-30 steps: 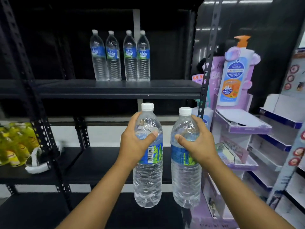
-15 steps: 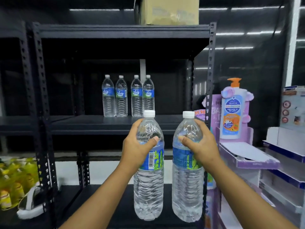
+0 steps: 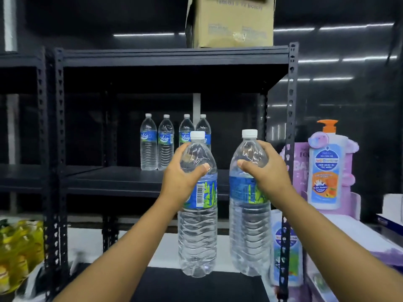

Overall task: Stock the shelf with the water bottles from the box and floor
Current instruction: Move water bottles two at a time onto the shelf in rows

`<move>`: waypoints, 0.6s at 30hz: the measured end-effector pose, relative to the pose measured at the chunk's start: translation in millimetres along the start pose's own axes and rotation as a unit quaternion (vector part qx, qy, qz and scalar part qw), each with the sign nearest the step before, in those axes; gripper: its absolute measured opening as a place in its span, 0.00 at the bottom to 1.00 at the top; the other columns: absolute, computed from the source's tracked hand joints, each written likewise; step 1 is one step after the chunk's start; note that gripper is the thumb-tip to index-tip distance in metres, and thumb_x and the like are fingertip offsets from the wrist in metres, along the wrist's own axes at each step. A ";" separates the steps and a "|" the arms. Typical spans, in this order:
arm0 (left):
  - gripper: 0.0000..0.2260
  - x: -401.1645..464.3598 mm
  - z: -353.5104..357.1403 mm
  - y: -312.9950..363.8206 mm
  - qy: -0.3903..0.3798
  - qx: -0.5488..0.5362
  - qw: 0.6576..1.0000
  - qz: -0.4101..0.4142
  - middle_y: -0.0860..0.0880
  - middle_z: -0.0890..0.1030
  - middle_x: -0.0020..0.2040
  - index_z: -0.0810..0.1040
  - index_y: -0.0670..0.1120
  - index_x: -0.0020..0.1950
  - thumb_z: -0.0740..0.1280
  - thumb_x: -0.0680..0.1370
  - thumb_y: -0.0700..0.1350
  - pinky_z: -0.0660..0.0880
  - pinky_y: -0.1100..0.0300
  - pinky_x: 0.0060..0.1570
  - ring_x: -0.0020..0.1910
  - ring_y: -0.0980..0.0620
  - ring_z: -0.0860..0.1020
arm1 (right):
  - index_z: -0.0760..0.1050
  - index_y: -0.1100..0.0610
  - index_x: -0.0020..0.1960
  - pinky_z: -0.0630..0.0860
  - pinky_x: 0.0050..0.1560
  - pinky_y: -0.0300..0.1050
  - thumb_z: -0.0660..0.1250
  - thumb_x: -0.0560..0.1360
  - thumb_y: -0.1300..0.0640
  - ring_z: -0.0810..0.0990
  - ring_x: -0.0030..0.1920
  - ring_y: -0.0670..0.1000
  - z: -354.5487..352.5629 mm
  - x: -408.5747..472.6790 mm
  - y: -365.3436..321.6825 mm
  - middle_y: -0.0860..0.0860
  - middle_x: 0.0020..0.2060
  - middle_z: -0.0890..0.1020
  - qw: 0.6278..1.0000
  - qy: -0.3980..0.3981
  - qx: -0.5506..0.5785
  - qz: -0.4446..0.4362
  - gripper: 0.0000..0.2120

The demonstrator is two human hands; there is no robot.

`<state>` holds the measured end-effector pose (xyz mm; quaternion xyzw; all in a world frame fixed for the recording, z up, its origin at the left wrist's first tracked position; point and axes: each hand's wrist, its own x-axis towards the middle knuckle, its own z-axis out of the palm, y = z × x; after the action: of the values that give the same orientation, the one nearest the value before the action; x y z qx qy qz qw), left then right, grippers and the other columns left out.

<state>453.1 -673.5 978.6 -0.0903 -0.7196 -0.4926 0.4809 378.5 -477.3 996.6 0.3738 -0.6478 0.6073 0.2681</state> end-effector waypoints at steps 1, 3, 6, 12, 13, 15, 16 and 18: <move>0.26 7.3 0.1 -0.7 0.001 0.003 1.000 0.002 0.58 0.78 0.59 0.71 0.54 0.67 0.75 0.71 0.46 0.76 0.56 0.59 0.56 0.62 0.78 | 0.72 0.46 0.58 0.72 0.44 0.29 0.76 0.69 0.58 0.80 0.47 0.39 1.1 9.2 0.2 0.42 0.49 0.81 1.000 -0.004 0.005 -0.004 0.22; 0.27 21.4 0.7 -1.5 0.005 0.007 1.000 -0.001 0.57 0.78 0.60 0.70 0.53 0.68 0.75 0.71 0.46 0.75 0.53 0.61 0.58 0.59 0.78 | 0.72 0.47 0.59 0.73 0.44 0.30 0.76 0.69 0.58 0.80 0.47 0.41 3.9 26.9 0.1 0.43 0.48 0.81 1.000 -0.013 0.017 -0.010 0.22; 0.27 41.1 -0.8 -0.4 0.014 0.006 1.000 -0.003 0.59 0.77 0.58 0.70 0.53 0.68 0.75 0.72 0.45 0.74 0.54 0.62 0.58 0.59 0.77 | 0.72 0.47 0.59 0.75 0.47 0.38 0.76 0.68 0.56 0.81 0.47 0.44 11.1 50.5 0.6 0.45 0.47 0.81 0.999 -0.016 0.029 -0.016 0.22; 0.34 84.4 -11.0 -6.1 0.025 0.009 1.000 0.006 0.50 0.80 0.59 0.71 0.53 0.67 0.74 0.63 0.59 0.75 0.45 0.62 0.58 0.50 0.80 | 0.71 0.46 0.56 0.75 0.45 0.37 0.76 0.69 0.56 0.80 0.46 0.43 32.6 90.8 1.3 0.45 0.45 0.80 0.998 -0.006 0.052 -0.028 0.20; 0.35 92.2 -12.9 -7.7 0.026 0.012 1.000 0.009 0.49 0.80 0.60 0.71 0.52 0.68 0.74 0.63 0.59 0.75 0.45 0.61 0.59 0.50 0.79 | 0.72 0.46 0.57 0.75 0.46 0.39 0.76 0.69 0.55 0.81 0.46 0.45 37.9 98.1 2.8 0.45 0.46 0.80 0.998 -0.005 0.053 -0.029 0.20; 0.36 107.8 -17.1 -11.7 0.032 0.014 0.999 0.019 0.49 0.80 0.60 0.70 0.52 0.69 0.74 0.64 0.59 0.75 0.44 0.61 0.59 0.49 0.79 | 0.72 0.47 0.57 0.77 0.48 0.41 0.76 0.69 0.55 0.81 0.47 0.47 49.5 112.4 5.3 0.46 0.47 0.81 0.998 -0.005 0.057 -0.031 0.21; 0.35 115.6 -19.8 -14.7 0.034 0.008 0.999 0.023 0.49 0.80 0.59 0.71 0.51 0.69 0.74 0.64 0.58 0.76 0.44 0.60 0.58 0.49 0.80 | 0.72 0.47 0.57 0.77 0.49 0.43 0.76 0.69 0.56 0.81 0.47 0.48 55.9 119.5 6.1 0.46 0.47 0.81 0.998 -0.006 0.058 -0.034 0.20; 0.33 130.5 -25.0 -19.3 0.031 -0.001 0.999 0.032 0.50 0.81 0.56 0.72 0.50 0.67 0.74 0.64 0.56 0.77 0.45 0.58 0.54 0.50 0.81 | 0.72 0.46 0.56 0.79 0.50 0.45 0.76 0.69 0.56 0.82 0.47 0.49 69.4 133.2 7.9 0.47 0.46 0.81 0.997 -0.008 0.061 -0.038 0.20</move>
<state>388.5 -747.8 1069.9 -0.0985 -0.7002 -0.4806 0.5187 302.7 -567.1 1090.5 0.4186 -0.5974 0.6317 0.2624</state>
